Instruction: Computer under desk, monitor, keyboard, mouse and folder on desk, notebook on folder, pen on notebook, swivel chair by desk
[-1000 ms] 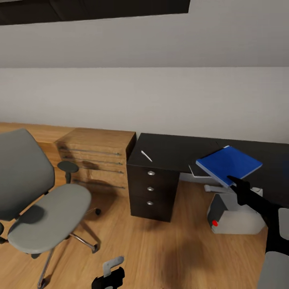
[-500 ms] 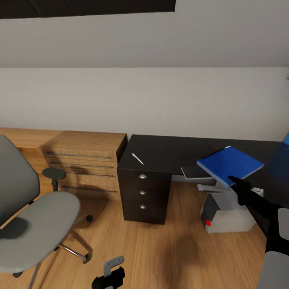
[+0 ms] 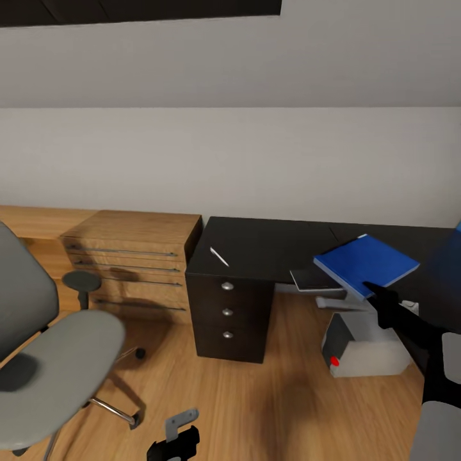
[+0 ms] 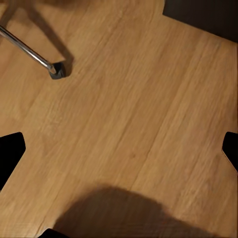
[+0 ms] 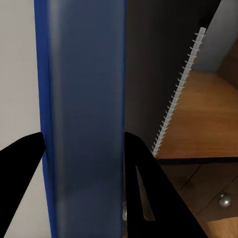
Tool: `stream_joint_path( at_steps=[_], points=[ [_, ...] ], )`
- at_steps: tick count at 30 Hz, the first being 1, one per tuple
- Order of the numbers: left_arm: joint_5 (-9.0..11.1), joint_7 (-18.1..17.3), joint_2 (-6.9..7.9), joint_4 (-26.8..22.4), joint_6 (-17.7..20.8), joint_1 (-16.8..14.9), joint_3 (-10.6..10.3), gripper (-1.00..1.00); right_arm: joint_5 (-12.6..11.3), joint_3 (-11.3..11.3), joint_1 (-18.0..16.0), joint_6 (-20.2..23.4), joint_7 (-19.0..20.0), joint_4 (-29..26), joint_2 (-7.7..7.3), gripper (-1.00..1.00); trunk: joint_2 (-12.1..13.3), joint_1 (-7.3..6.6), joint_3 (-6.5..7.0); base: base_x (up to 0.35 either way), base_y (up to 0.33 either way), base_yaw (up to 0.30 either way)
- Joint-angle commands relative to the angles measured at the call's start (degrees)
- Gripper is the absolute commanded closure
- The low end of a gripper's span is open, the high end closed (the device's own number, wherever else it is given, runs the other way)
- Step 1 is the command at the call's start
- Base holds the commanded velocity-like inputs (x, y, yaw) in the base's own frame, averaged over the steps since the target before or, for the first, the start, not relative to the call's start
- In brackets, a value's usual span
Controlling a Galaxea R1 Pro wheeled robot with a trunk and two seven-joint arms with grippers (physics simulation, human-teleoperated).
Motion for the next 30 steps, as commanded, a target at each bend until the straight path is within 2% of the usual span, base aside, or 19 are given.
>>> stream_joint_path(
  at_steps=[1,8,19,26,30],
  points=[
    [0.4,0.3,0.04,0.0,-0.2,-0.1,-0.3,-1.00,-0.5,-0.1,-0.1,0.3,-0.4,0.0,0.01,1.00,0.0,0.03,-0.05,0.304,0.000,0.000],
    [0.5,0.3,0.05,0.0,-0.2,-0.1,-0.3,-1.00,-0.5,-0.1,-0.1,0.3,-0.4,0.2,0.00,1.00,0.0,0.03,-0.05,0.250,0.000,0.000],
    [0.6,0.2,-0.03,0.0,-0.1,-0.1,-0.3,-1.00,-0.4,-0.1,-0.1,0.2,-0.4,0.3,-0.01,1.00,0.0,0.03,-0.05,0.026,0.000,-0.009],
    [0.6,0.3,-0.04,0.0,-0.1,-0.1,-0.3,-1.00,-0.3,-0.1,-0.1,-0.3,-0.4,0.9,0.02,1.00,0.0,0.03,-0.05,0.000,0.000,-0.229],
    [0.6,0.3,-0.08,0.0,-0.1,-0.1,-0.3,-1.00,-0.2,0.1,-0.1,-2.1,-0.4,2.3,-0.03,1.00,0.0,0.03,-0.05,0.000,0.000,-0.282]
  ],
)
